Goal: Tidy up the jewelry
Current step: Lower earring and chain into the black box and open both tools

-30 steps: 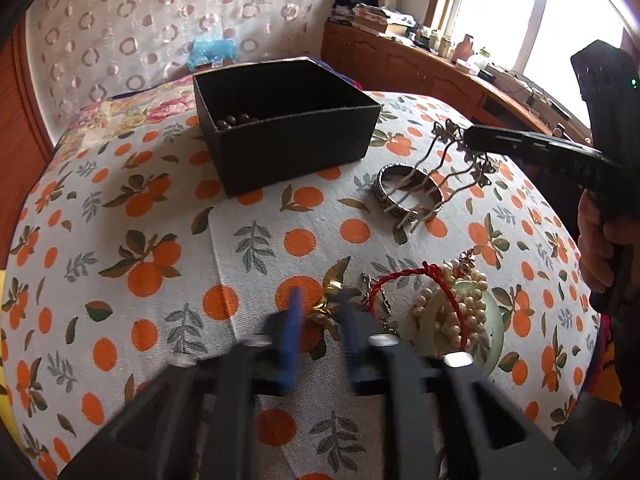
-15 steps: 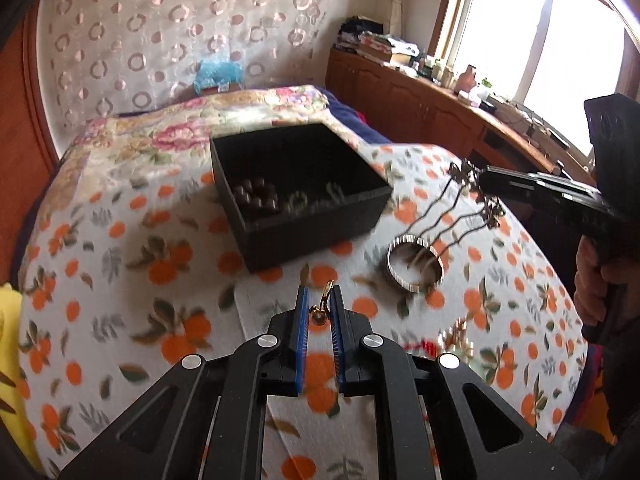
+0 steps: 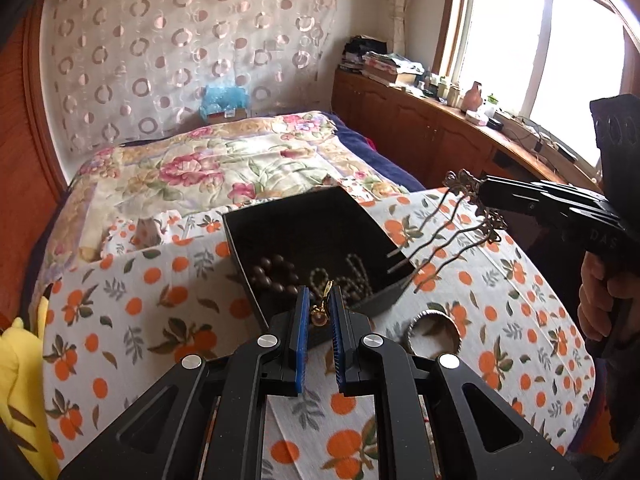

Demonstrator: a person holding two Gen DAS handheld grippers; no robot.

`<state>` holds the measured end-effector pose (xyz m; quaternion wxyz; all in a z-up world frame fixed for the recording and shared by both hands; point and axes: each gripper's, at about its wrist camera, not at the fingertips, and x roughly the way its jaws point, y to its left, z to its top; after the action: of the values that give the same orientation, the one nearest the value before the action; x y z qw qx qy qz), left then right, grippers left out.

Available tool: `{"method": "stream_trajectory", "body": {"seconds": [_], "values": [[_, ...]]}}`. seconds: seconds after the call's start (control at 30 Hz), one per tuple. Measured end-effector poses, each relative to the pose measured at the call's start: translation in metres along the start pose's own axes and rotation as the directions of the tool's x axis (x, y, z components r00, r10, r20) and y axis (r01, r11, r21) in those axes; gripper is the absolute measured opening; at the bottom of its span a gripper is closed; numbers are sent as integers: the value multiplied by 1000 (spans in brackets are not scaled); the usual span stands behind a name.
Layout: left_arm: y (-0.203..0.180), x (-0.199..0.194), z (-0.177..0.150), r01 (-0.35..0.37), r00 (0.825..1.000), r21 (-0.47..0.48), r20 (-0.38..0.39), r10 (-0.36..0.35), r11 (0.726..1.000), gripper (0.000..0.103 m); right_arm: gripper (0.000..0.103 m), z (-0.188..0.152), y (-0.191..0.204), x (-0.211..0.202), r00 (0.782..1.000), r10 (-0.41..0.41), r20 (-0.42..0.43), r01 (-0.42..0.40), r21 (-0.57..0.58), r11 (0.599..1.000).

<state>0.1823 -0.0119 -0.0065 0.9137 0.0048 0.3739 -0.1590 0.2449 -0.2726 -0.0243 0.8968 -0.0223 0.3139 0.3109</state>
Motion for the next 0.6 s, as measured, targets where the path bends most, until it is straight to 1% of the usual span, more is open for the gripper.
{"method": "stream_trajectory", "body": {"seconds": [0.3, 0.6], "values": [[13, 10, 12, -23, 1000, -7, 4, 23, 1000, 9, 10, 20, 3, 37, 1000, 22, -18, -22, -17, 1000], [20, 19, 20, -39, 999, -12, 5, 39, 999, 9, 10, 11, 12, 71, 994, 67, -80, -68, -6, 998]]}}
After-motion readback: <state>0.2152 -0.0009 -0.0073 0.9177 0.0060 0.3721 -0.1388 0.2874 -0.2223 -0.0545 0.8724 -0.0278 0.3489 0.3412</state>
